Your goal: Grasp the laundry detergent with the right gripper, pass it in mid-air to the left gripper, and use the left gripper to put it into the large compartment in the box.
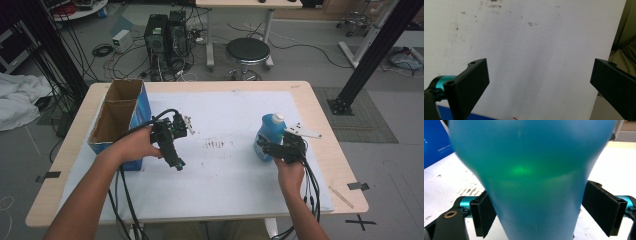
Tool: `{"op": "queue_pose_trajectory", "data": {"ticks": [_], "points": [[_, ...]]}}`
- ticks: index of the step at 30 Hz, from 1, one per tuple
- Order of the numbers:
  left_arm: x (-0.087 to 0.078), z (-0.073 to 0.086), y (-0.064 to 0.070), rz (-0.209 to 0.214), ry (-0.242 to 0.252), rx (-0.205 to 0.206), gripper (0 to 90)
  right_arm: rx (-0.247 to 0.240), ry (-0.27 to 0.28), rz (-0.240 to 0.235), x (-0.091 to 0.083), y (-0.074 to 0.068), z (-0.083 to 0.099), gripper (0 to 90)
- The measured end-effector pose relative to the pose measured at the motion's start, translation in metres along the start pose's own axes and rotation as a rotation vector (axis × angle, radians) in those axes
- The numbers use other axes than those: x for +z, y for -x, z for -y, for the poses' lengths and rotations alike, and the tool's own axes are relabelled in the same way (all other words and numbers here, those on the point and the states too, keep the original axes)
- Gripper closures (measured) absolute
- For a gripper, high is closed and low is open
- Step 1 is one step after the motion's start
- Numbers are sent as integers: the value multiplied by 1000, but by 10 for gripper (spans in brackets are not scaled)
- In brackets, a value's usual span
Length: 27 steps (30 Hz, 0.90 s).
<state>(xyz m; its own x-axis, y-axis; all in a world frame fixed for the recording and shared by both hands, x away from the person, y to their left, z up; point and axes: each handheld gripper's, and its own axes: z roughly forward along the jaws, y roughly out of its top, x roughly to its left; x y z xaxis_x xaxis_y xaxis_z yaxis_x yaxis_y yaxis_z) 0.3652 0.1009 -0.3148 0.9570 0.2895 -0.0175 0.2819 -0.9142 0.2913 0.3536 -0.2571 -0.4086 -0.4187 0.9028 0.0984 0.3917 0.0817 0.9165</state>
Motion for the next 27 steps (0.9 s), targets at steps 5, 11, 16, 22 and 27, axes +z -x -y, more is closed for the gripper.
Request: {"op": "queue_pose_trajectory", "data": {"ticks": [5, 11, 16, 22, 27], "points": [[0, 0, 0, 0, 1, -1, 21, -3, 1, 9, 1, -1, 0, 224], [-1, 0, 0, -1, -5, 6, 21, -8, 22, -1, 1, -1, 0, 266], [0, 0, 0, -1, -6, 5, 21, -9, 20, 6, 2, -1, 0, 303], [1, 0, 1, 0, 0, -3, 21, -36, 34, 1, 1, -3, 0, 416], [1, 0, 1, 0, -2, 0, 21, -82, 39, 20, 0, -6, 0, 440]]}}
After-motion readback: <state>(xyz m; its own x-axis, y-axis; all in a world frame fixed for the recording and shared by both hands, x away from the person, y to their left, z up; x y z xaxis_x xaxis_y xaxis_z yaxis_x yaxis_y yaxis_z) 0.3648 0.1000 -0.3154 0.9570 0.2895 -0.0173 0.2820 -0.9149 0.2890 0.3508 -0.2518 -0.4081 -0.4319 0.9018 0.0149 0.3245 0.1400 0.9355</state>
